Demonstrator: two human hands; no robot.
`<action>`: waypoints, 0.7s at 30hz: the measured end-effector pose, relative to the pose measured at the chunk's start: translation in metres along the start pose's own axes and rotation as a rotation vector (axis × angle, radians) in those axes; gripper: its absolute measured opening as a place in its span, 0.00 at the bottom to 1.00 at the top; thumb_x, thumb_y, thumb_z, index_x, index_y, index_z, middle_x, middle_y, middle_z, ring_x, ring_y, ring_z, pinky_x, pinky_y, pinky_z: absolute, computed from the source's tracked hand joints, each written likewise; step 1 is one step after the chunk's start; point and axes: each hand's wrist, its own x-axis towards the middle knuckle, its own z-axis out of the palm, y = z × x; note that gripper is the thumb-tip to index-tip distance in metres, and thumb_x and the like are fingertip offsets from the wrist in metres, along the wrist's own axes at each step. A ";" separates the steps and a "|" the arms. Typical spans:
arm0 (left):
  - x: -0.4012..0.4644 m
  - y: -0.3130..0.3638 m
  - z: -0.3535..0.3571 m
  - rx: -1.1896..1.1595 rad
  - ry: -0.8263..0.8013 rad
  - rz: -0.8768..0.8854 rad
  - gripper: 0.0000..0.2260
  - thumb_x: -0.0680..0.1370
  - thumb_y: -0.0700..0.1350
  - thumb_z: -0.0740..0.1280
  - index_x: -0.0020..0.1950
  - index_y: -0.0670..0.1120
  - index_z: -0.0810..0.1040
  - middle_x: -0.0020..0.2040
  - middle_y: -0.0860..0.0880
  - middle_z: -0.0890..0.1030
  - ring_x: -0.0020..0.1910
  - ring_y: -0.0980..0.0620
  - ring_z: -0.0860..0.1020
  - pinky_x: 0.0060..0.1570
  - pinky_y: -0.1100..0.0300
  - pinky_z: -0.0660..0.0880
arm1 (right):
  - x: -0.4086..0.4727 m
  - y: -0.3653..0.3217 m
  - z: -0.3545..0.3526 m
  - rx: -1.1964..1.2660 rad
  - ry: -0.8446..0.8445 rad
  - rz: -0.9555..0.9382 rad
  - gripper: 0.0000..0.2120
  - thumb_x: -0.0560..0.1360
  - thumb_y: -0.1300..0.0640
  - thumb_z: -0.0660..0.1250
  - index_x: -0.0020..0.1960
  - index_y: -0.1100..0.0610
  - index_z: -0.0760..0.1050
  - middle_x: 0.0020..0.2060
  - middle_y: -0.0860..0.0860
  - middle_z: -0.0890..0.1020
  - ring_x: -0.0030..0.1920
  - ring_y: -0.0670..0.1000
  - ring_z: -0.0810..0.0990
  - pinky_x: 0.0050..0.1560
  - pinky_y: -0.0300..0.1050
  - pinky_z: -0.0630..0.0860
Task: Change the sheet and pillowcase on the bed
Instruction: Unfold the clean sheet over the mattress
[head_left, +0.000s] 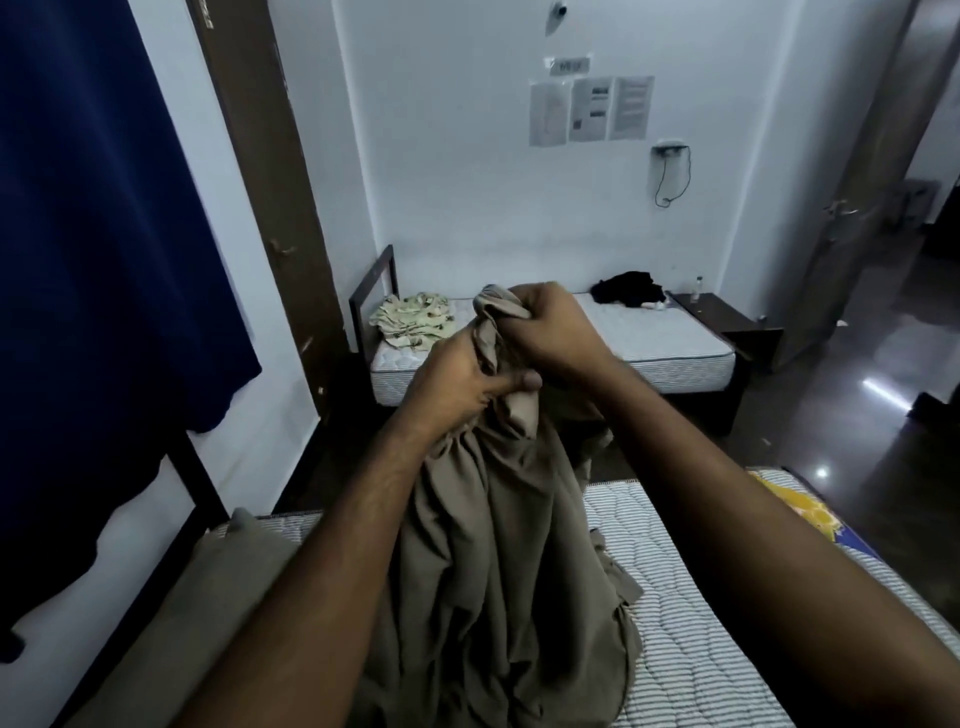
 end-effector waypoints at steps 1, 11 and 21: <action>0.000 -0.002 -0.004 0.007 0.045 -0.031 0.24 0.62 0.65 0.75 0.53 0.56 0.81 0.49 0.55 0.85 0.51 0.54 0.83 0.54 0.48 0.79 | -0.002 0.002 0.001 0.119 -0.044 0.024 0.14 0.75 0.56 0.68 0.31 0.54 0.71 0.25 0.46 0.71 0.29 0.44 0.68 0.31 0.41 0.65; 0.001 0.012 -0.037 0.111 0.499 -0.065 0.13 0.73 0.51 0.72 0.55 0.48 0.84 0.49 0.51 0.86 0.50 0.51 0.83 0.52 0.55 0.80 | -0.022 0.072 0.021 0.051 -0.262 0.104 0.12 0.75 0.49 0.73 0.48 0.59 0.81 0.44 0.57 0.86 0.46 0.53 0.85 0.50 0.60 0.81; 0.000 0.014 -0.019 0.044 0.372 -0.143 0.07 0.73 0.46 0.71 0.50 0.51 0.80 0.42 0.54 0.81 0.46 0.49 0.80 0.47 0.58 0.75 | -0.004 -0.001 -0.008 0.103 0.522 -0.295 0.13 0.72 0.71 0.58 0.45 0.56 0.75 0.37 0.44 0.79 0.39 0.43 0.77 0.42 0.43 0.74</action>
